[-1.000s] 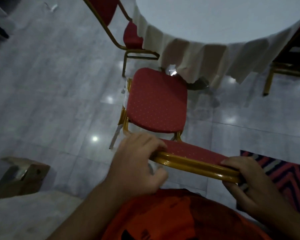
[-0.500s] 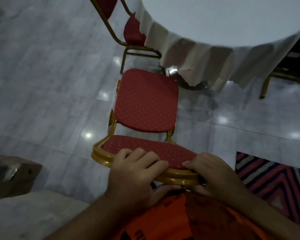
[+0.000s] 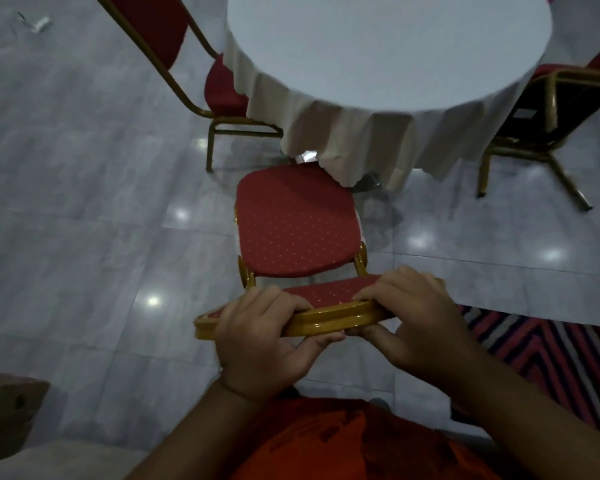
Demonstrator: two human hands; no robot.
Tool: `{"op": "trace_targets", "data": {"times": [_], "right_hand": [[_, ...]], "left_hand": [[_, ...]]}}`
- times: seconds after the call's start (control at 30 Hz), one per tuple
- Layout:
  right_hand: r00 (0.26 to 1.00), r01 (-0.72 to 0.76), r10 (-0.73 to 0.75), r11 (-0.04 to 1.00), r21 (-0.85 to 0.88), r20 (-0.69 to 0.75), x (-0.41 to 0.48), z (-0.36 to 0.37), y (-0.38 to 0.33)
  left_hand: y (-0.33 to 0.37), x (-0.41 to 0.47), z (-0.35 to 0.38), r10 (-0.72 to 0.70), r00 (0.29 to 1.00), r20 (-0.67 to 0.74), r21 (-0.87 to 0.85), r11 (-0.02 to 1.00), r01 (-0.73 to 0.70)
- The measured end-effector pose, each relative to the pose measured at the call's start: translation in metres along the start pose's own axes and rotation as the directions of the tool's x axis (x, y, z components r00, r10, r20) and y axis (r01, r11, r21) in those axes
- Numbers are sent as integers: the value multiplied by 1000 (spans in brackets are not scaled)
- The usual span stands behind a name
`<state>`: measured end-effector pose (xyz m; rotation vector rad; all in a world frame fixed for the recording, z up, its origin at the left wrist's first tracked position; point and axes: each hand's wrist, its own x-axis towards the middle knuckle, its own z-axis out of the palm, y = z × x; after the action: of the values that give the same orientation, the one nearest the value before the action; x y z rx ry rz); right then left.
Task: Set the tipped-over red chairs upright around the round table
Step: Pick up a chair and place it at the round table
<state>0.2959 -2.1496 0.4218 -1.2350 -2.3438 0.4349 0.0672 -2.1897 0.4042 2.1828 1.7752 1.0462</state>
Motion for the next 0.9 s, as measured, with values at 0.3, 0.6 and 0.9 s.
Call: {"op": "trace_targets", "data": {"times": [0.3,0.6,0.9], "right_hand": [[980,-196,195,981,-10,-46,-36,-5,37],[950,-293,293,956,20,-109,-19,-12,69],[913,-366,324,919,-147,-249,11,-4,80]], "left_hand": [[13,30,52,178,974,141,-101,981,-164],[26,60,68,104,966,235,-84,993,-86],[20,82,82,83,988,132,34,996,-88]]}}
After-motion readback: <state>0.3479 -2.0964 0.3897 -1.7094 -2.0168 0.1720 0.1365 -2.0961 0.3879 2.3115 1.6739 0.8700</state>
